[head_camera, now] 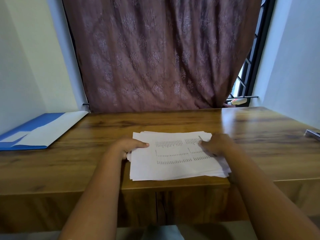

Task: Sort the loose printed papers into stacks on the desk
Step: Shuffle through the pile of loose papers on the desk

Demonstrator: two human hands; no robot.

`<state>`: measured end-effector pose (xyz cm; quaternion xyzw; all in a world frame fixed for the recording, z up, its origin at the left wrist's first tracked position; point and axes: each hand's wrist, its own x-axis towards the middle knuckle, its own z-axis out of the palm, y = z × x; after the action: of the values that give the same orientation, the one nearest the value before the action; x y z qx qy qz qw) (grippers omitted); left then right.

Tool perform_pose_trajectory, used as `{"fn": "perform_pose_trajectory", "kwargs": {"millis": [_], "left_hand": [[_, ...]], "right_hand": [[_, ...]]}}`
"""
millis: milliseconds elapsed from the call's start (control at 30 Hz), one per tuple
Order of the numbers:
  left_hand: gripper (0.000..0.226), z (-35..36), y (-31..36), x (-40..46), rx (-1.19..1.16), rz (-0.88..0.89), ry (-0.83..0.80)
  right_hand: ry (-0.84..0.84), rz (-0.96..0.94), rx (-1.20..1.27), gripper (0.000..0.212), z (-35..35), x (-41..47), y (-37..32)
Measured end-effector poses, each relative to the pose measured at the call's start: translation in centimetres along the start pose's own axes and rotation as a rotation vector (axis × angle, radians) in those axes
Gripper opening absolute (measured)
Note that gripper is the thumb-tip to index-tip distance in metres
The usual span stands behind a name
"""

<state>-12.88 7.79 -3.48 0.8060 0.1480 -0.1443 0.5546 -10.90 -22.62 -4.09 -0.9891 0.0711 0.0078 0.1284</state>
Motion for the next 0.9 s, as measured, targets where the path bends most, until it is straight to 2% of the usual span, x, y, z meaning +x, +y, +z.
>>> {"fn": "perform_pose_trajectory", "kwargs": {"millis": [67,133,167,267,300,367,400,467,533,633,767,900], "left_hand": [[0.036,0.3,0.1,-0.1,-0.052,0.013,-0.059],[0.031,0.6,0.1,-0.5,-0.075,0.104,-0.006],[0.031,0.7,0.1,-0.6,-0.109,0.202,0.042],[0.041,0.7,0.6,-1.5,-0.194,0.599,0.208],[0.044,0.9,0.9,-2.0,-0.215,0.699,0.259],[0.046,1.4,1.7,-2.6,-0.266,0.827,0.338],[0.042,1.7,2.1,-2.9,-0.286,0.877,0.372],[0.036,2.2,2.9,-3.5,-0.294,0.964,0.442],[0.031,2.6,4.0,-4.0,-0.279,1.038,0.481],[0.034,2.9,5.0,-4.1,-0.197,1.030,0.512],[0.056,2.8,3.4,-2.2,-0.186,0.918,0.506],[0.055,2.8,1.9,-0.9,-0.187,0.839,0.467]], "right_hand": [[-0.045,-0.033,0.111,0.048,-0.3,-0.3,-0.7],[-0.081,-0.032,0.203,0.041,-0.6,-0.2,-0.5],[-0.078,-0.024,0.252,0.045,-0.7,0.0,-0.1],[0.040,0.019,0.467,0.084,-1.3,0.3,0.8],[0.037,0.034,0.634,0.077,-1.6,0.3,1.0],[0.032,-0.012,0.986,0.043,-2.1,0.3,1.0],[0.128,-0.053,1.045,0.037,-2.2,0.7,1.0],[0.426,-0.137,1.027,0.035,-2.9,0.6,0.7],[0.617,-0.241,1.029,0.037,-3.4,-0.1,0.1],[0.673,-0.344,1.034,0.048,-3.5,-1.3,-0.7],[0.571,-0.331,1.069,0.063,-1.8,-1.0,0.2],[0.485,-0.280,1.140,0.051,-0.2,0.3,1.4]]}}
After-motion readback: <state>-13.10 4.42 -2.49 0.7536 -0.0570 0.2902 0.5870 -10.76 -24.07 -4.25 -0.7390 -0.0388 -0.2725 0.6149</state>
